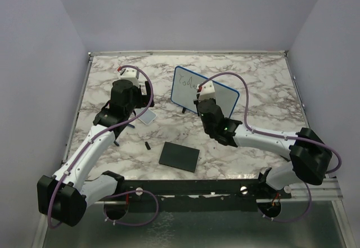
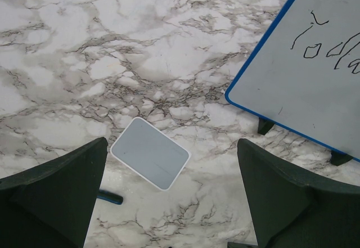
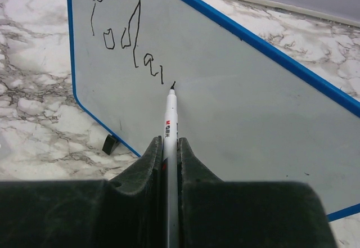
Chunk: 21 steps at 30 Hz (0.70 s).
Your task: Write a sentence on the whiteboard
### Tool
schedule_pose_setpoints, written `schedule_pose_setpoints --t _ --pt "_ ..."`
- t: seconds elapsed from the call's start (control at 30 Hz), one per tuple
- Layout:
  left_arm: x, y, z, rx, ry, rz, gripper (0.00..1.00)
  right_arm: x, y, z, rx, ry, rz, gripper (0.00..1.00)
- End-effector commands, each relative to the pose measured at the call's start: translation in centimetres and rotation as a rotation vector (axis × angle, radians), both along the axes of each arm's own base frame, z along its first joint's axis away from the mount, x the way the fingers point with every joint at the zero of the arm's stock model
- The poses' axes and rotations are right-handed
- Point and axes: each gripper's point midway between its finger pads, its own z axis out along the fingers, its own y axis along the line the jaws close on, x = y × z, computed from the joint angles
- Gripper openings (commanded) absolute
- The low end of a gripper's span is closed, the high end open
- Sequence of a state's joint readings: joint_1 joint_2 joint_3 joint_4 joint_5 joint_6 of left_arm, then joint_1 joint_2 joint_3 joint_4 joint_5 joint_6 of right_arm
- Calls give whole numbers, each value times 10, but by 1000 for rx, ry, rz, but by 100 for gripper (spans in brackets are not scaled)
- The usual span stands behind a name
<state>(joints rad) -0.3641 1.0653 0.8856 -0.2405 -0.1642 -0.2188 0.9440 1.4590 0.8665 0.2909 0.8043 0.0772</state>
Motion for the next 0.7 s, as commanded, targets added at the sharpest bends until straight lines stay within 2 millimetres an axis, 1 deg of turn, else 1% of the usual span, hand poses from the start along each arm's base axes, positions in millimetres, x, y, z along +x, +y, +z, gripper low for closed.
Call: schedule_pose_setpoints --t 0.0,0.23,0.43,0.67 --pt "-2 -4 1 -1 -10 -21 99 3 2 6 3 -20 -29 0" --pt "-2 -3 1 -3 -12 -20 99 5 5 3 -1 -15 -22 0" --pt "-2 -3 2 -4 -14 -21 99 6 11 -3 -6 -1 -3 0" --pt "-3 -3 3 -3 -17 -20 99 9 18 -6 -4 3 10 0"
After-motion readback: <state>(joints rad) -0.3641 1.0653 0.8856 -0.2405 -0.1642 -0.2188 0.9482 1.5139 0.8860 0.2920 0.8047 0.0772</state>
